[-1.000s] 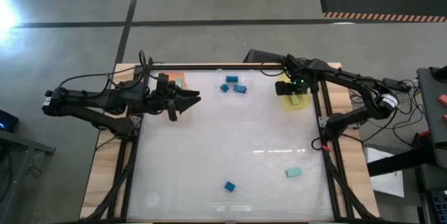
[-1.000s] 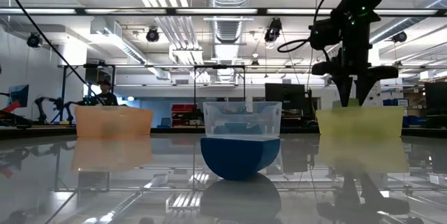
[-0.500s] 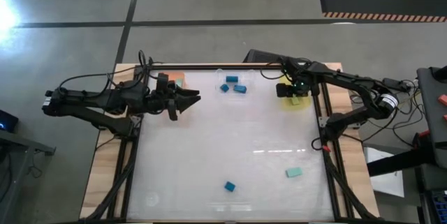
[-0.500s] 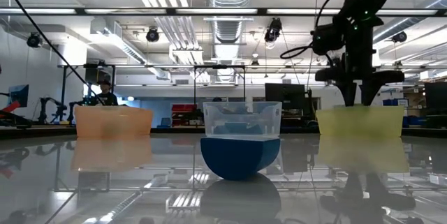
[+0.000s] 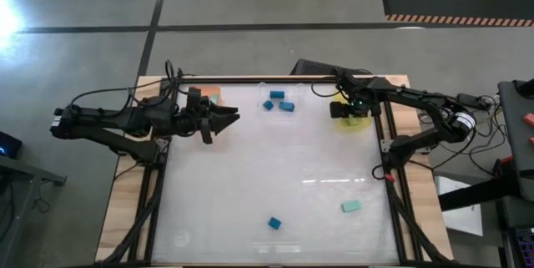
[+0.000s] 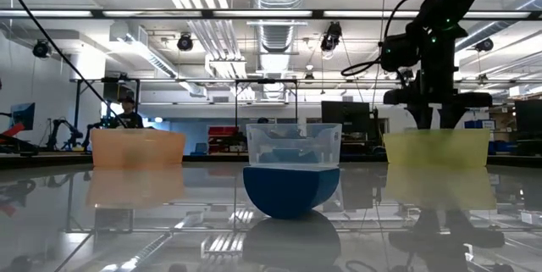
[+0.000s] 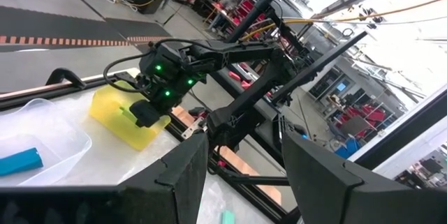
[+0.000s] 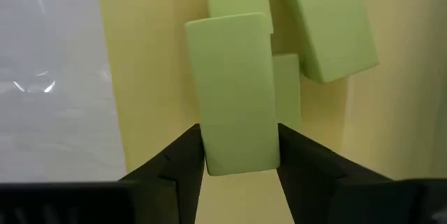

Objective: Sort & place blocks by color
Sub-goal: Put the green rectangle block into the yellow bin, then put the light blue rectangle block into the orange bin

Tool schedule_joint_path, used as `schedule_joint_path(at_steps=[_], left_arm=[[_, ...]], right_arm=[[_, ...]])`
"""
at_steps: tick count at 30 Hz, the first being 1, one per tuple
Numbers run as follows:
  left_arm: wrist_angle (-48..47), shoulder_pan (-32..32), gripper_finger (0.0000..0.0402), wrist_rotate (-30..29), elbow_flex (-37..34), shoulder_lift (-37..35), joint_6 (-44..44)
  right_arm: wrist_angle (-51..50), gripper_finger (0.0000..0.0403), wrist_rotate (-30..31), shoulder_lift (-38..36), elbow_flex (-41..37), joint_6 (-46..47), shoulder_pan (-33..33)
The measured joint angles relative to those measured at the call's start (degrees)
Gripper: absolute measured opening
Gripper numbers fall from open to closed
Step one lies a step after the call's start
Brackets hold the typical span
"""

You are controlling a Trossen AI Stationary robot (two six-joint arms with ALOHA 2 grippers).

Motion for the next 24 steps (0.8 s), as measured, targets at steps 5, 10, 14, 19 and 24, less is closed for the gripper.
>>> schedule_joint_path(at_steps=[5, 10, 14, 19, 24], left_arm=[[0.0, 0.0, 0.0169, -0.3, 0.0, 0.0, 0.0], [0.0, 0.0, 0.0169, -0.3, 0.0, 0.0, 0.0], [0.0, 0.0, 0.0169, -0.3, 0.0, 0.0, 0.0], [0.0, 0.0, 0.0169, -0.3, 0.0, 0.0, 0.0], [-0.1, 0.0, 0.0169, -0.3, 0.0, 0.0, 1.3]], right_arm=[[-0.1, 0.017, 0.0, 0.0, 0.4, 0.0, 0.0], [-0.9, 0.0185, -0.2, 0.0, 1.7, 0.0, 0.0], [-3.7, 0.0188, -1.3, 0.0, 4.5, 0.0, 0.0], [-8.9, 0.0185, -2.6, -0.1, 10.0, -1.6, 0.1], [-10.8, 0.0179, -9.0, -0.8, 15.6, -1.9, 2.5]])
